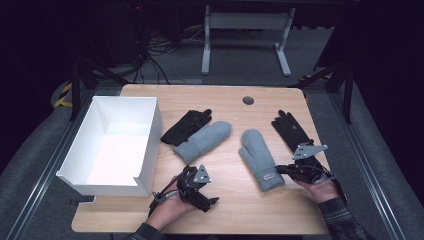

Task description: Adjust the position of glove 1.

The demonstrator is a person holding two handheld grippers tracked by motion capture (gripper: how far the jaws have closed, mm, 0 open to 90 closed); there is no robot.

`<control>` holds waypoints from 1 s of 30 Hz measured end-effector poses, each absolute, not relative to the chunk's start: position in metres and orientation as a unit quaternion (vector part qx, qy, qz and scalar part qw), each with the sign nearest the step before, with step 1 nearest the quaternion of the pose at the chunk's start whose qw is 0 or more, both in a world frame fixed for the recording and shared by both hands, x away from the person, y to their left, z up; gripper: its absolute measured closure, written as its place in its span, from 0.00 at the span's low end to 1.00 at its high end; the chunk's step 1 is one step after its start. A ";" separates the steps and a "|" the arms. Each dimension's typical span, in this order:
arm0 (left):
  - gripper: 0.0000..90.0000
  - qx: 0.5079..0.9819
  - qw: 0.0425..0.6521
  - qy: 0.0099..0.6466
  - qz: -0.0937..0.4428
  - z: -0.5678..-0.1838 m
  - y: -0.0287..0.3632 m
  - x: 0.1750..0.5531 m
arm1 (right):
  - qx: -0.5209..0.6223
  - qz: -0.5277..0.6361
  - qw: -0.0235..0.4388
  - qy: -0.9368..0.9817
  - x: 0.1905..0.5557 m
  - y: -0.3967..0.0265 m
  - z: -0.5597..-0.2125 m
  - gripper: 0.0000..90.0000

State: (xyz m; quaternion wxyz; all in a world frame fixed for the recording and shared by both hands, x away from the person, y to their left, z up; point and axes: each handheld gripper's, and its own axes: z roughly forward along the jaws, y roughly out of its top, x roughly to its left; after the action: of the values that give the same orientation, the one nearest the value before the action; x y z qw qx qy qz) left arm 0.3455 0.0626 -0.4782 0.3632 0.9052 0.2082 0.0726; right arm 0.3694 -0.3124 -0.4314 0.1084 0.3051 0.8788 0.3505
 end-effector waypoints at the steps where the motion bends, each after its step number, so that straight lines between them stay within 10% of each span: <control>1: 0.00 0.905 0.363 0.208 0.073 -0.478 0.063 0.346 | 0.304 0.346 0.106 0.881 0.367 -0.313 -0.433 1.00; 30: 0.00 0.905 0.363 0.209 0.073 -0.478 0.063 0.346 | 0.215 0.346 0.049 0.912 0.352 -0.244 -0.442 1.00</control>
State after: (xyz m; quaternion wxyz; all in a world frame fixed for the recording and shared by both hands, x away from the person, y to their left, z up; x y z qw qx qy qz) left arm 0.3456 0.0627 -0.4782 0.3633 0.9051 0.2085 0.0733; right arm 0.3525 -0.2436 -0.4416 0.0490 0.2145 0.9122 0.3456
